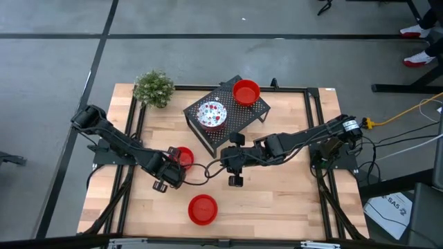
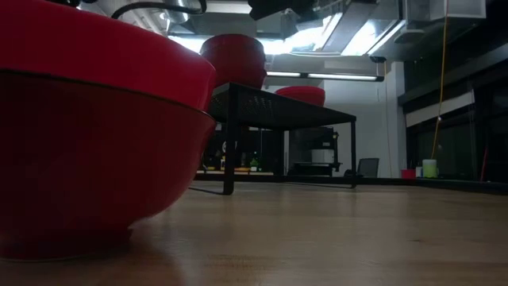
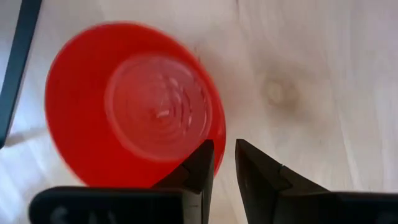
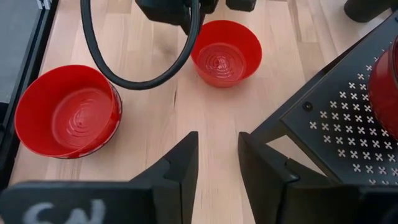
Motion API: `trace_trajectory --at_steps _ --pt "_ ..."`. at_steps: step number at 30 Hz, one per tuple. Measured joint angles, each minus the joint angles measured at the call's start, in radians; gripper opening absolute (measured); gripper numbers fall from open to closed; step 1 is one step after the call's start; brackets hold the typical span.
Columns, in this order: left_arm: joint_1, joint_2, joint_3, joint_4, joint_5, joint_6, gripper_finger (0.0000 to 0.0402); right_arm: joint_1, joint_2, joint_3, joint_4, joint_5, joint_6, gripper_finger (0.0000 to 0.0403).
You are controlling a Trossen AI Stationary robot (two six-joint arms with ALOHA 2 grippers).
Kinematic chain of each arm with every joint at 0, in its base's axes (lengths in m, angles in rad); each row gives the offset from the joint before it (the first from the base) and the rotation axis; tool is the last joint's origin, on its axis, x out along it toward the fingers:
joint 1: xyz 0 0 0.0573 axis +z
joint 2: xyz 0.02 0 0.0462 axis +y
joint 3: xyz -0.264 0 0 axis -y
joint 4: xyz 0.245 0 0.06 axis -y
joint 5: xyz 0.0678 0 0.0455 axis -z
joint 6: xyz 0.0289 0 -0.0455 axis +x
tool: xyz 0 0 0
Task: Pick & Place Mini bowls
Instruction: Stack the red bowl on the red bowl on the shelf
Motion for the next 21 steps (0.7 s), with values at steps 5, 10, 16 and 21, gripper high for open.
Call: trace_trajectory --at_steps 5,10,16,21 --pt "0.0 0.0 -0.035 0.056 0.001 0.0 0.0057 0.0 0.0 0.0 0.0 0.0 0.0 0.0114" --pt "0.0 0.0 -0.077 0.092 0.001 -0.001 0.0057 0.0 0.0 0.0 0.0 0.0 0.0 0.0114" --pt "0.0 0.0 -0.118 0.163 0.001 -0.031 0.0056 0.0 0.0 0.0 0.0 0.0 0.0 0.0114" --pt "0.0 0.0 -0.126 0.193 -0.001 -0.053 0.005 0.0 0.0 0.0 0.0 0.0 0.0 0.0114"
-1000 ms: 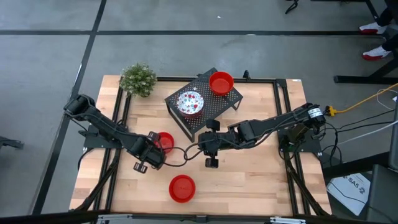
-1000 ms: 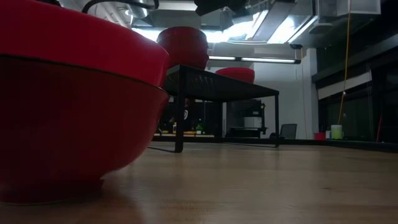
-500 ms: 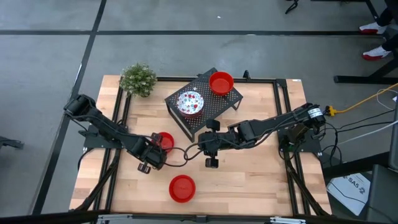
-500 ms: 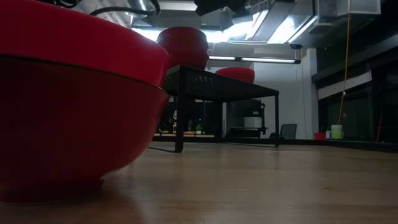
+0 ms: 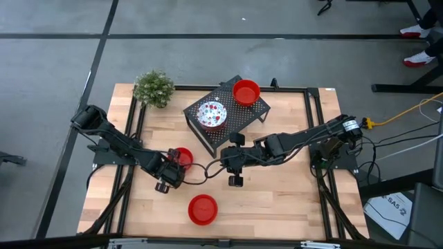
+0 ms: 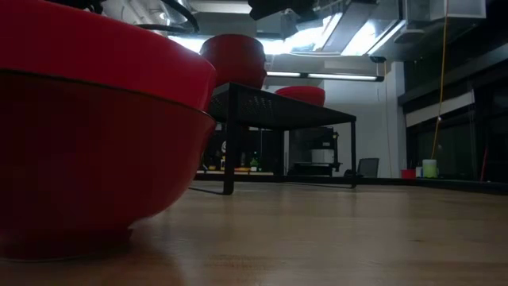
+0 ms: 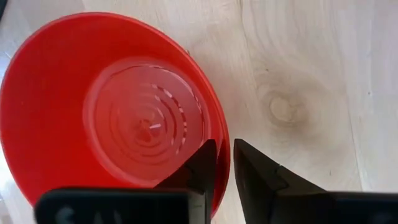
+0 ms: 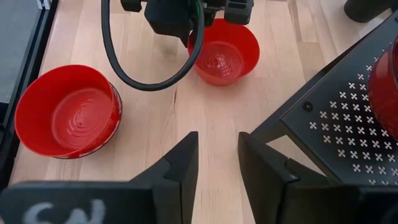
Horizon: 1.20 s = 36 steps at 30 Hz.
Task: Pick & Place Mini bowls
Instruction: Stack the red bowl on the red bowl on the shelf
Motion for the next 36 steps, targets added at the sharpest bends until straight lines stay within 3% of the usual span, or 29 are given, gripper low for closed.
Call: trace_trajectory --at_steps 6,13,23,29,36 --pt "0.0 -0.001 0.0 0.002 -0.005 -0.003 0.0007 0.0 0.0 0.0 0.0 0.0 0.0 0.0114" --pt "0.0 -0.048 0.006 -0.005 0.004 -0.003 0.0005 0.0 0.0 0.0 0.0 0.0 -0.006 0.0114" --pt "0.0 -0.232 0.058 -0.008 0.038 -0.04 0.0004 0.0 0.0 0.0 0.004 -0.031 -0.003 0.0114" --pt "0.001 -0.333 0.114 -0.008 0.116 -0.047 0.0004 -0.014 0.0 0.0 0.074 -0.136 -0.047 0.0114" --pt "0.039 -0.362 0.202 -0.006 0.245 -0.038 0.0004 -0.03 0.0 0.0 0.16 -0.165 -0.192 0.0114"
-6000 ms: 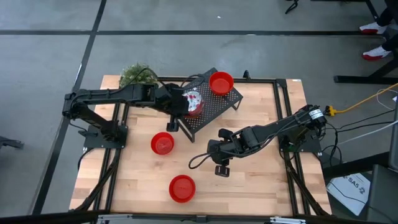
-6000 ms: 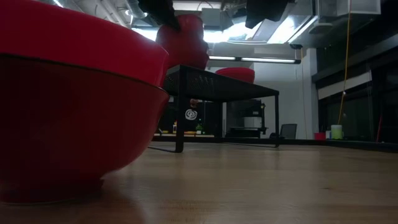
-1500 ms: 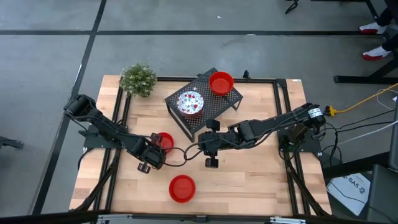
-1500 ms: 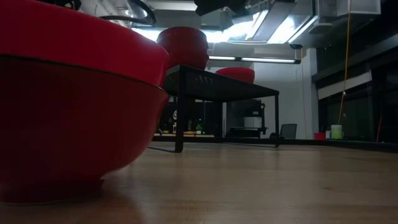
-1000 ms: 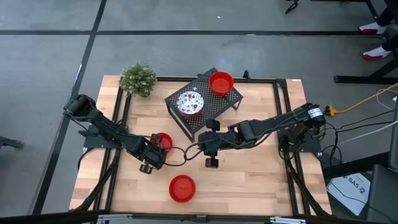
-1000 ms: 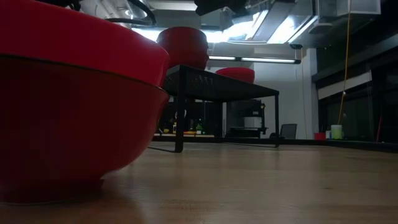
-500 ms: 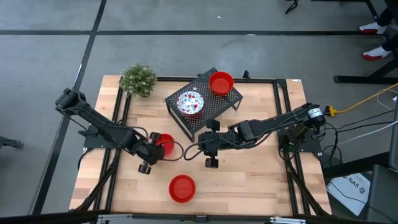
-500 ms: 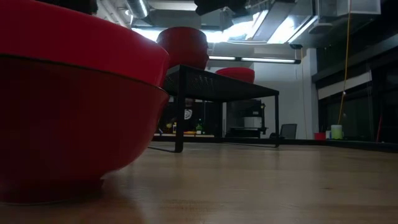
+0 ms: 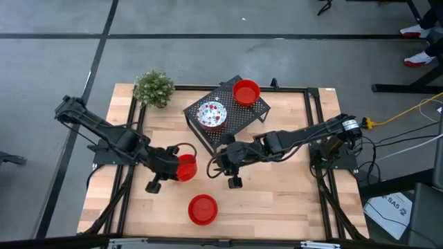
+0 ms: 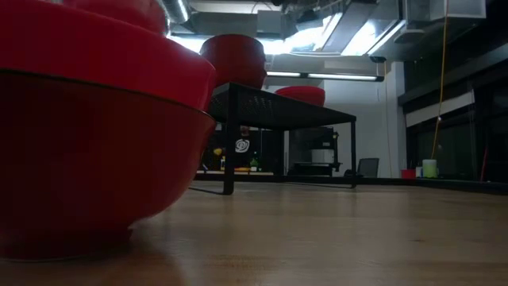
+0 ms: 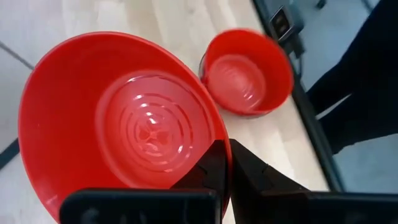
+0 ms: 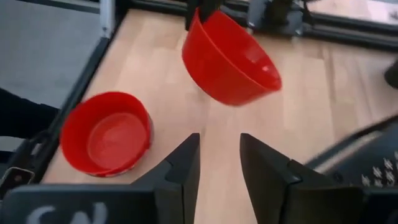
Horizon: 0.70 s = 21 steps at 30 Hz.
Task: Pick & Place Mini bowls
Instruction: Stack the red bowl on the red bowl on the shelf
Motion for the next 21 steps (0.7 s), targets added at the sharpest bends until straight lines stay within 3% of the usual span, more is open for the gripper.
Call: trace_trajectory --at_steps 7,15,21 --pt "0.035 0.006 0.067 0.034 0.047 0.047 0.0004 -0.024 0.0 0.0 0.064 -0.078 -0.074 0.0142" --pt "0.071 0.015 0.07 0.161 0.207 0.047 0.0004 -0.023 0.0 0.0 0.173 -0.086 -0.153 0.023" --pt "0.094 0.014 0.07 0.264 0.24 0.08 0.0004 -0.039 0.001 0.0 0.185 -0.201 -0.137 0.0259"
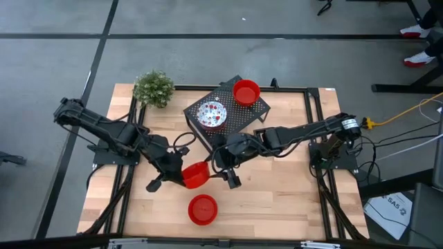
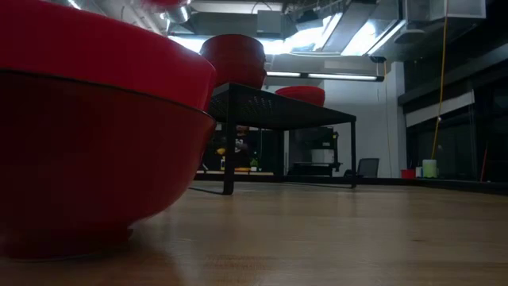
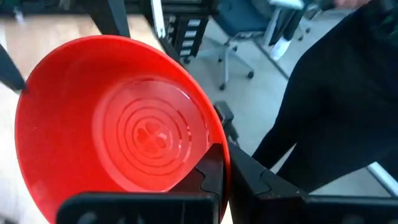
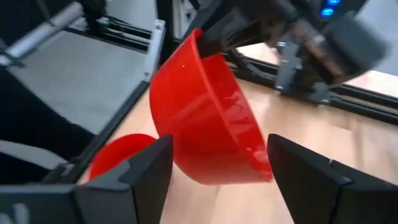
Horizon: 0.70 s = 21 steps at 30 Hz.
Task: Pick & Place Mini bowls
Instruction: Stack the red bowl on the red bowl on the shelf
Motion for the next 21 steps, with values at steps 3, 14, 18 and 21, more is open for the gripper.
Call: trace_trajectory --at_steps 3,14,18,21 --pt "0.023 0.0 0.0 0.029 0.052 0.002 0.0004 -0.013 0.005 0.0 0.008 -0.077 0.021 0.0258" --pt "0.089 0.013 0.0 0.105 0.115 0.002 0.0016 -0.042 0.01 0.0 0.104 -0.326 0.037 0.0162" --pt "0.103 0.013 0.0 0.136 0.114 0.002 0.0027 -0.044 0.01 0.0 0.096 -0.366 0.038 0.008" --pt "0.117 0.011 0.001 0.15 0.101 0.004 0.0035 -0.041 0.011 -0.001 0.085 -0.396 0.058 0.002"
